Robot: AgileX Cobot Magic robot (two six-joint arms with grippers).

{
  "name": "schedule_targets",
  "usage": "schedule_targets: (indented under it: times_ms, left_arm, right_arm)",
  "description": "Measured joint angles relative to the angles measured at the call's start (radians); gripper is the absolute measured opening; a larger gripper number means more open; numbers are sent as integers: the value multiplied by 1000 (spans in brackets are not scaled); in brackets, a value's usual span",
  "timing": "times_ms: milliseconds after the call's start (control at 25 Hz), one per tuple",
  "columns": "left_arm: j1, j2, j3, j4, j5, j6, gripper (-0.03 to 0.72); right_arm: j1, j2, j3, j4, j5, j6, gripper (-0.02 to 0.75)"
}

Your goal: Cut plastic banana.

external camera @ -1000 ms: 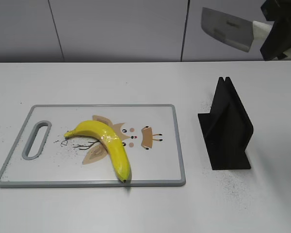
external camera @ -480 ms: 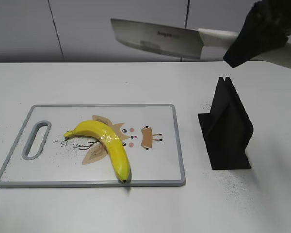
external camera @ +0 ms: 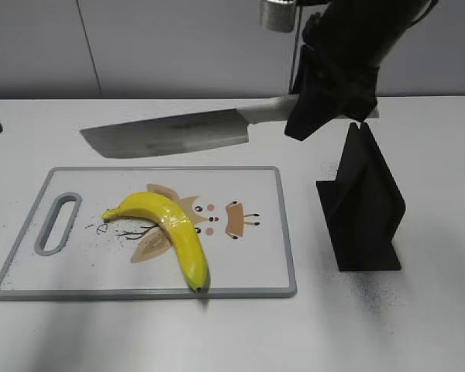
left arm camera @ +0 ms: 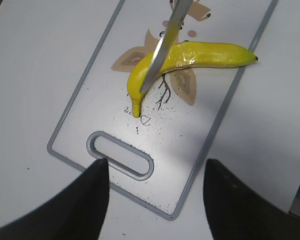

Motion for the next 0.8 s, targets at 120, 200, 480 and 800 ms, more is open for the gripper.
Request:
schedule_targets:
  times_ms: [120, 200, 480, 800]
  left_arm:
    - [-61, 100, -61, 18, 8, 24, 562]
    - [-102, 158, -89, 27, 9, 33, 562]
    - [-178, 312, -104, 43, -5, 48, 562]
    - [-180, 358, -105, 32, -65, 48, 152]
  right_arm:
    - [15, 35, -19, 1, 3, -71, 160]
    - [18, 48, -23, 13, 4, -98, 160]
    - [18, 56, -24, 43, -12, -158, 160]
    - [18, 61, -25, 94, -66, -214, 160]
